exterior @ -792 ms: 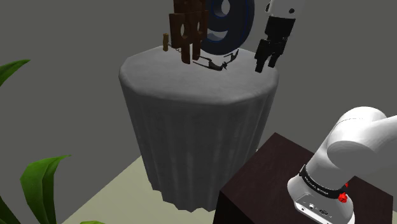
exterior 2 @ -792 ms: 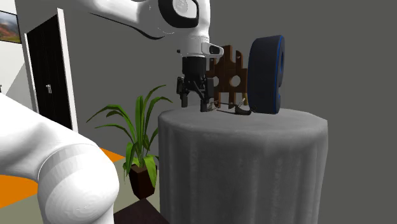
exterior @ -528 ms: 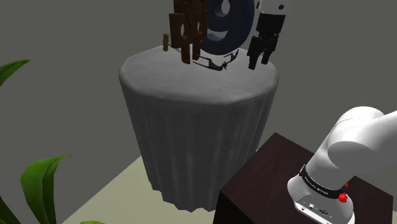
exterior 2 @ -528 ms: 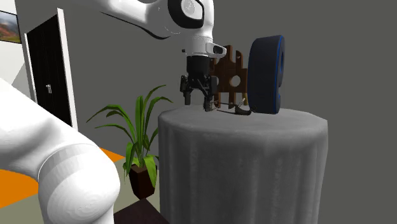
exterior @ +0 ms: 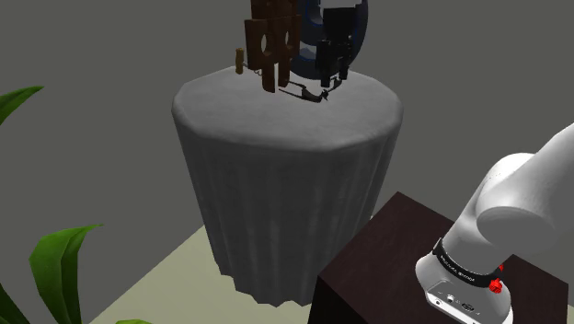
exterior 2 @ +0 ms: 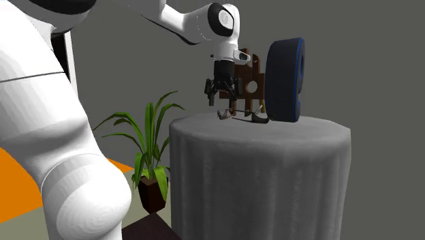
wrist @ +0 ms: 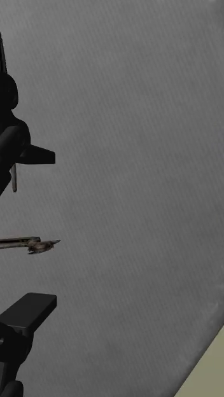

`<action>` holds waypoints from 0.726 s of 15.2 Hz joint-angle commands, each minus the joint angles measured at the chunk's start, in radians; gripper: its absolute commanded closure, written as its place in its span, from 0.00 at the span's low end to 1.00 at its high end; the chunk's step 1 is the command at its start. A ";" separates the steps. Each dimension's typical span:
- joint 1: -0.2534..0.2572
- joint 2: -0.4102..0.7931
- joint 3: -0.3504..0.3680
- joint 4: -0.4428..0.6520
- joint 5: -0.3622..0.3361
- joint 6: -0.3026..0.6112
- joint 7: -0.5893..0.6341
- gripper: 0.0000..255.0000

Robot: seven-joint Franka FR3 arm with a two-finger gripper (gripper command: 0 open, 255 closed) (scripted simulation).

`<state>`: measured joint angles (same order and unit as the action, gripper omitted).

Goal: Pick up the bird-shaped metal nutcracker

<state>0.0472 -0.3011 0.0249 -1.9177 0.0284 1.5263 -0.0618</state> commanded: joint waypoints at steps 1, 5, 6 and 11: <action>0.010 0.103 0.012 0.108 -0.007 -0.028 -0.008 0.00; 0.033 0.289 0.039 0.331 -0.024 -0.107 -0.016 0.00; 0.033 0.286 0.039 0.313 -0.024 -0.093 -0.017 0.00; 0.033 0.272 0.039 0.229 -0.023 -0.022 -0.017 0.00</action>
<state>0.0806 -0.0274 0.0640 -1.6742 0.0052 1.4910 -0.0778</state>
